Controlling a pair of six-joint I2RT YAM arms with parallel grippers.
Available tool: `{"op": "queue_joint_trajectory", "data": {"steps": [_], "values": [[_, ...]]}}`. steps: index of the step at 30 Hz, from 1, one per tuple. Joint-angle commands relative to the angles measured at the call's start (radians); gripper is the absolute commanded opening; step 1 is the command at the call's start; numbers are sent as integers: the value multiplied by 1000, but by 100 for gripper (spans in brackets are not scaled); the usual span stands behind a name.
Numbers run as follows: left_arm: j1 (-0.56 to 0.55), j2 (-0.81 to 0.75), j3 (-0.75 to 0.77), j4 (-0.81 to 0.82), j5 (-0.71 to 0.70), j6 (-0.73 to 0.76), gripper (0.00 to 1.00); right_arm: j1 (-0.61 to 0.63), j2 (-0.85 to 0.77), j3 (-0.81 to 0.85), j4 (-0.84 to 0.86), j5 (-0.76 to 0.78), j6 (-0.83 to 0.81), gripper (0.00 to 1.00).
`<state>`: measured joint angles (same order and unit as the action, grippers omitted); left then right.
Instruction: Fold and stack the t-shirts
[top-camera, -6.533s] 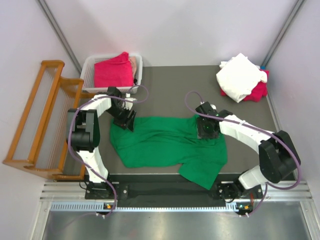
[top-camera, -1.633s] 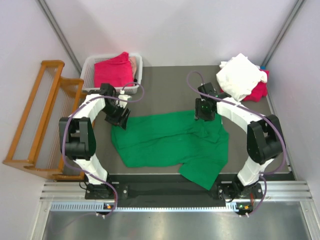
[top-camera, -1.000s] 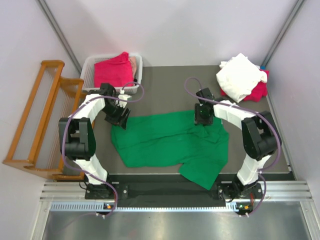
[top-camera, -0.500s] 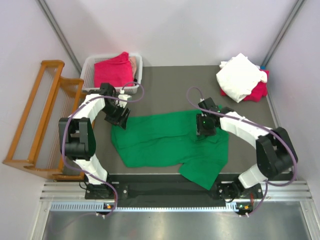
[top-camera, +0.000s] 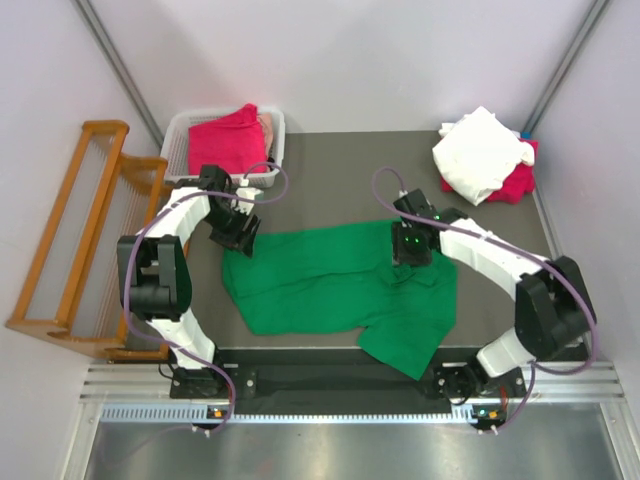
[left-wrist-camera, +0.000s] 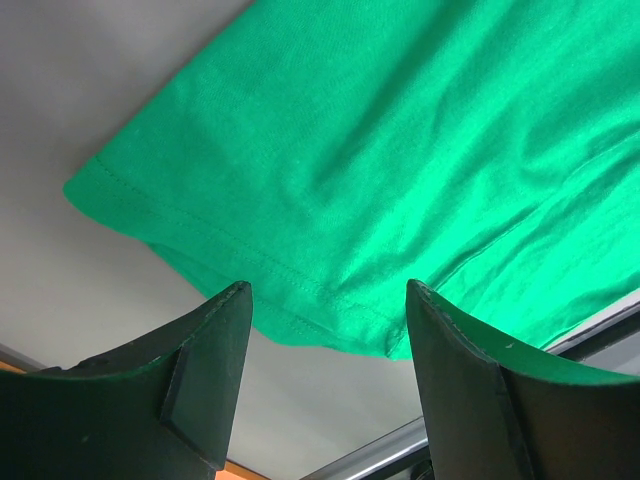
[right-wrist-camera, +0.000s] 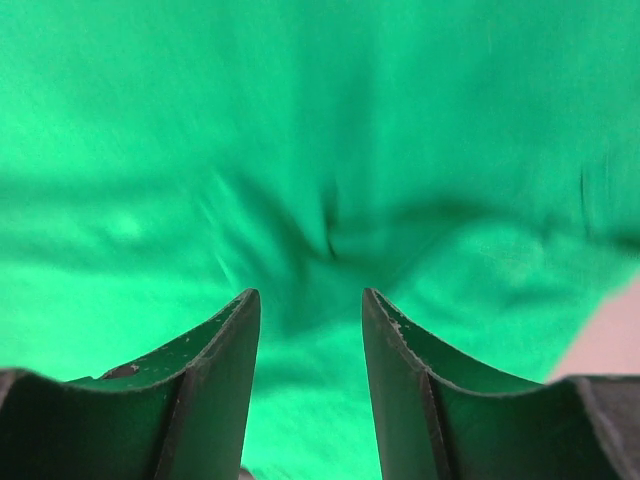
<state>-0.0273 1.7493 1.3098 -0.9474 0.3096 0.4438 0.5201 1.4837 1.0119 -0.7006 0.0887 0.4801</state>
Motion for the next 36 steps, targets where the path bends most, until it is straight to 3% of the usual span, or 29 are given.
{"op": "queue_joint_trajectory", "data": {"steps": [1, 11, 18, 26, 36], "values": [[3, -30, 22, -19, 34, -2, 68, -20, 111, 146, 70, 55, -23, 45], [-37, 87, 68, -36, -91, -69, 68, -94, 305, 297, 150, 118, -29, 43], [-34, 269, 115, -45, -161, -125, 67, -94, 285, 267, 184, 74, -20, 43], [-5, 413, 258, -96, -144, -174, 67, -97, 239, 248, 176, 86, -29, 44], [0, 484, 425, -113, -170, -185, 67, -98, 306, 212, 184, 68, 3, 44]]}}
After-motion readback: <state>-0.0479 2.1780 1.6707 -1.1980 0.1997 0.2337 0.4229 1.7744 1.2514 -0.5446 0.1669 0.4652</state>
